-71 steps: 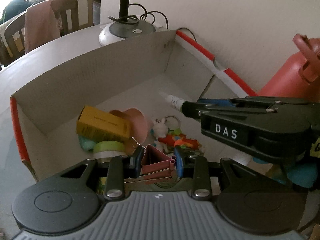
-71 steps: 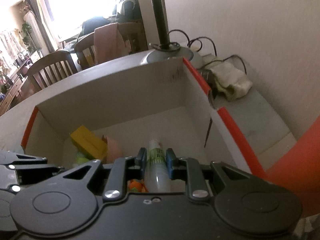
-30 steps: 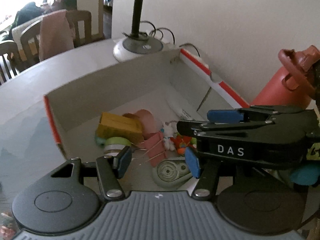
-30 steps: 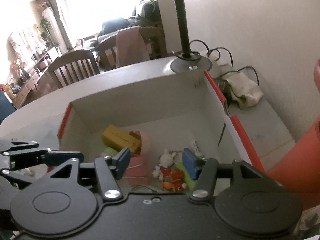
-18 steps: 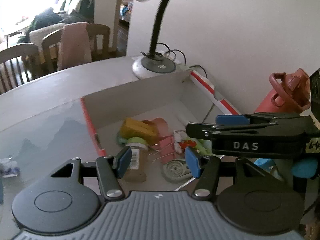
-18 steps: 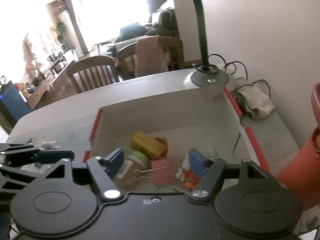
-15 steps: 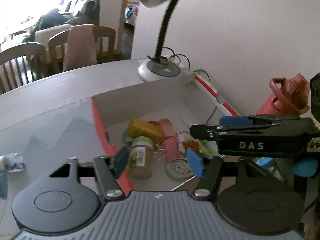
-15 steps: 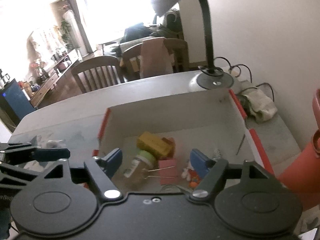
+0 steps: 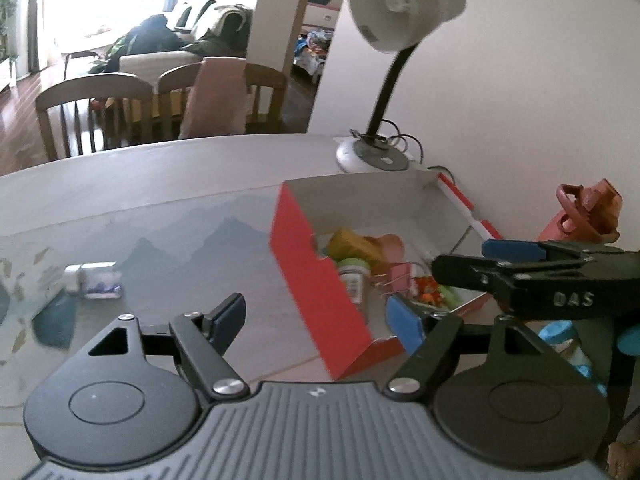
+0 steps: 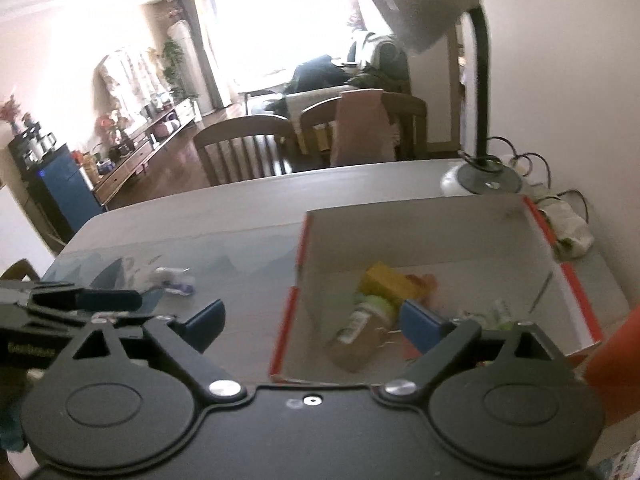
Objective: Organize rigid objects
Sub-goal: 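Withdraw both tools from the shoebox toward the remaining table items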
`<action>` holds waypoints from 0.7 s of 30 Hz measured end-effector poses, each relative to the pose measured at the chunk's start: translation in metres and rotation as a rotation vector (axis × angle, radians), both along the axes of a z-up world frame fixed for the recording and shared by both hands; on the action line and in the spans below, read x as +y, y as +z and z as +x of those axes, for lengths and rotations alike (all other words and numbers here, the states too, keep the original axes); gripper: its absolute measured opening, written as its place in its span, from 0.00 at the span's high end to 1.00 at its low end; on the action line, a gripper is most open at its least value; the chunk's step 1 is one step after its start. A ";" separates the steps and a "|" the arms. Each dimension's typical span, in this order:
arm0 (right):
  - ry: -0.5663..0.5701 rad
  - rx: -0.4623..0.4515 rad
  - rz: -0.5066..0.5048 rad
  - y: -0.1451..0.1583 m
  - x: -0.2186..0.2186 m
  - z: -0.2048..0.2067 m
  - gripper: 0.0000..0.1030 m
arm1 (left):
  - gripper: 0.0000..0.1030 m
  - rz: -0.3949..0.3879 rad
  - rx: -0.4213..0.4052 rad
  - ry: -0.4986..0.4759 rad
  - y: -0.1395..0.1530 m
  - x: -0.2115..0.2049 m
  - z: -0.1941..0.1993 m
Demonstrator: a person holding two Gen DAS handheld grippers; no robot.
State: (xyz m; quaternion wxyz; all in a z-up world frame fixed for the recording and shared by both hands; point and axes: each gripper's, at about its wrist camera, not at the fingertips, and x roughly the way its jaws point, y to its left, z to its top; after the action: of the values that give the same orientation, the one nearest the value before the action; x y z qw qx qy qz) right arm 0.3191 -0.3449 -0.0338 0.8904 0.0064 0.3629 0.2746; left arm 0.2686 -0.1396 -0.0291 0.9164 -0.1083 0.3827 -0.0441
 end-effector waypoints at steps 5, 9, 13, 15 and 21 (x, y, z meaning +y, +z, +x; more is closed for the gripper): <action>0.036 0.000 0.005 -0.003 0.028 -0.018 0.04 | 0.19 -0.025 -0.002 0.032 -0.005 0.035 -0.017; 0.057 0.002 0.012 -0.004 0.054 -0.030 0.03 | 0.19 -0.034 0.003 0.053 -0.008 0.064 -0.026; 0.076 0.012 0.006 -0.010 0.084 -0.040 0.03 | 0.16 -0.032 -0.001 0.065 -0.009 0.095 -0.035; 0.077 0.017 0.005 -0.013 0.098 -0.044 0.03 | 0.16 -0.032 -0.006 0.067 -0.009 0.111 -0.037; 0.073 0.038 -0.010 -0.027 0.138 -0.053 0.03 | 0.00 -0.008 -0.032 0.076 -0.011 0.152 -0.035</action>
State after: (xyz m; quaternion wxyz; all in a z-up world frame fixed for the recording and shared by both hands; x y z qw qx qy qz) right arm 0.2661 -0.2071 -0.0611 0.8728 -0.0061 0.3812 0.3048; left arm 0.2340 0.0123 -0.0401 0.9230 -0.1255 0.3637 -0.0127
